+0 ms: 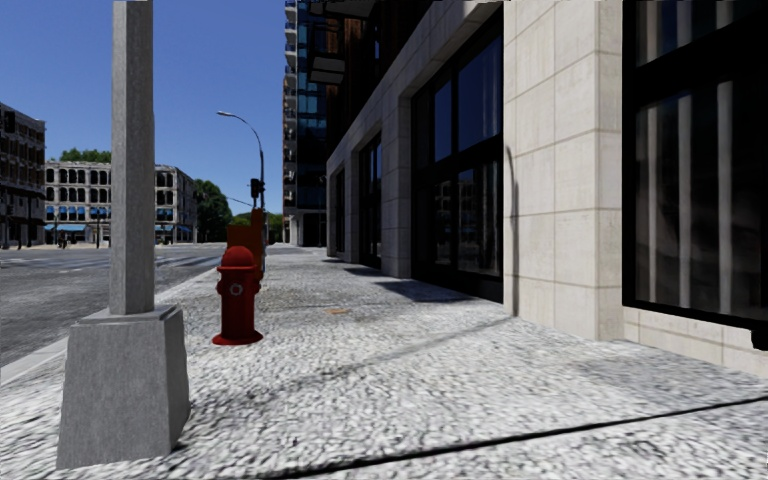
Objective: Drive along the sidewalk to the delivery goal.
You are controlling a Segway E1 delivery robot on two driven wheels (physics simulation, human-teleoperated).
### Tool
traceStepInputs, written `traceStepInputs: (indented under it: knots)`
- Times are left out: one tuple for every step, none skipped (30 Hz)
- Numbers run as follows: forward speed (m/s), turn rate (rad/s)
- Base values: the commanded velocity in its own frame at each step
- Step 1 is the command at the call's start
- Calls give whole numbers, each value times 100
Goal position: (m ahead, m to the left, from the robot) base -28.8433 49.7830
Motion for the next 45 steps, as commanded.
traceStepInputs:
  knots:
    - [168, 0]
    - [171, 0]
    - [171, 0]
    - [174, 0]
    - [176, 0]
    - [177, 0]
    - [177, 0]
    - [177, 0]
    - [180, 0]
    - [200, 0]
    - [200, 0]
    - [200, 0]
    - [200, 0]
    - [200, 0]
    - [200, 0]
    - [200, 0]
    - [200, 0]
    - [200, 0]
    - [200, 0]
    - [200, 3]
    - [200, 3]
    - [200, 10]
    - [200, 13]
    - [200, 13]
    - [200, 13]
    - [200, 13]
    - [200, 13]
    - [200, 13]
    - [200, 13]
    - [200, 13]
    - [200, 13]
    - [200, 13]
    - [200, 13]
    - [200, 14]
    - [200, 14]
    - [200, 14]
    - [200, 14]
    - [200, 17]
    - [200, 25]
    - [200, 25]
    - [200, 30]
    - [200, 31]
    - [200, 31]
    - [200, 31]
    - [200, 32]
